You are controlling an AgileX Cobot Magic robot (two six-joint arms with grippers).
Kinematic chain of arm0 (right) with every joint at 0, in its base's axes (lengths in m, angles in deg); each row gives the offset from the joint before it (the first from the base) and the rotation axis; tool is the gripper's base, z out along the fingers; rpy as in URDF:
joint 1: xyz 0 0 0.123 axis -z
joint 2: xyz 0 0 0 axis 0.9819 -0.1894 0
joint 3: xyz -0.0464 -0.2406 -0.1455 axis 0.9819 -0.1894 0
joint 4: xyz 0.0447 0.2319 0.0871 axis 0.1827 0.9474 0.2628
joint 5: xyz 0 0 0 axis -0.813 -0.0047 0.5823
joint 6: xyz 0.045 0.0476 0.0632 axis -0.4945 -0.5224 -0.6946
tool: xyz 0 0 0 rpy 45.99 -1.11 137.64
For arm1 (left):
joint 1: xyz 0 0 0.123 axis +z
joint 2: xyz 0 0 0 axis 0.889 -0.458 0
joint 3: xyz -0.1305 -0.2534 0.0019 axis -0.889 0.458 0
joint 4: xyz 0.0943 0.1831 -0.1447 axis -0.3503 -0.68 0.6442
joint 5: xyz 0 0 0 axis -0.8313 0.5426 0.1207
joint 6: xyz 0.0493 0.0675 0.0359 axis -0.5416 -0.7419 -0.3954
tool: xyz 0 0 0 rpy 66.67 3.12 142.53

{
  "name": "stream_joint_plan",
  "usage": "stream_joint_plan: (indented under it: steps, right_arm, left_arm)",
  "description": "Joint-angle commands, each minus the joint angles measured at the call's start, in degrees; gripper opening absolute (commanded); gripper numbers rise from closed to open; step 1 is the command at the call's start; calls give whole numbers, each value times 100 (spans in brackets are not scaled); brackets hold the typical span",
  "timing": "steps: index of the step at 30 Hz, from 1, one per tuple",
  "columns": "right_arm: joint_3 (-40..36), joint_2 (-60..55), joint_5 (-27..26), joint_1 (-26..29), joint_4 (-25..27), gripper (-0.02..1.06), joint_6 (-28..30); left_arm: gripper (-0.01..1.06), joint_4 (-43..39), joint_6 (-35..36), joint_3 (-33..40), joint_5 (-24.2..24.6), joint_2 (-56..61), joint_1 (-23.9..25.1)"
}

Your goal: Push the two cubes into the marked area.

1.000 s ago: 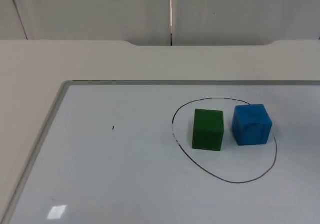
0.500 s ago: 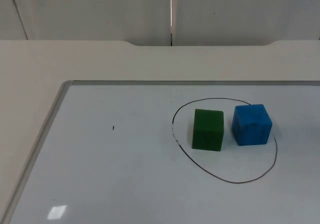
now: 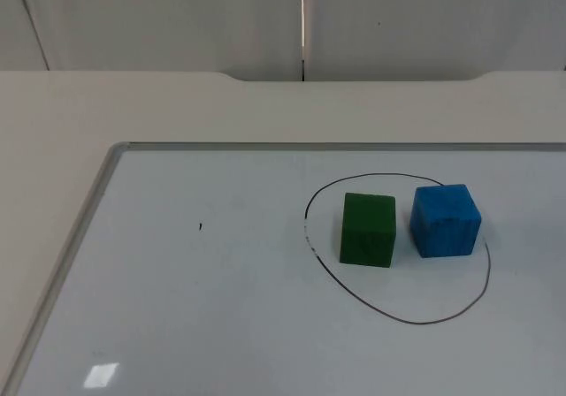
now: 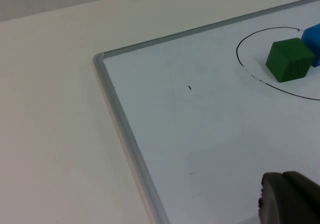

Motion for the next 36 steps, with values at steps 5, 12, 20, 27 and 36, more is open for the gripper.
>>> stream_joint_plan:
  steps: [5, 12, 20, 27, 36]
  right_arm:
    - [-130, 546, 584, -24, 13, 0, 44]
    - [-266, 1243, 1166, -24, -11, 0, 44]
    - [-266, 2050, 1846, -24, -23, 0, 44]
    - [-317, 2692, 2241, -24, -23, 0, 234]
    - [-578, 2692, 2438, -24, -23, 0, 261]
  left_arm:
    - [0, -27, -1, 27, -51, 23, 11]
    - [0, -27, -1, 27, -51, 23, 11]
    - [0, -27, -1, 27, -51, 23, 11]
    - [0, -27, -1, 27, -51, 23, 11]
    - [0, -27, -1, 27, -51, 23, 11]
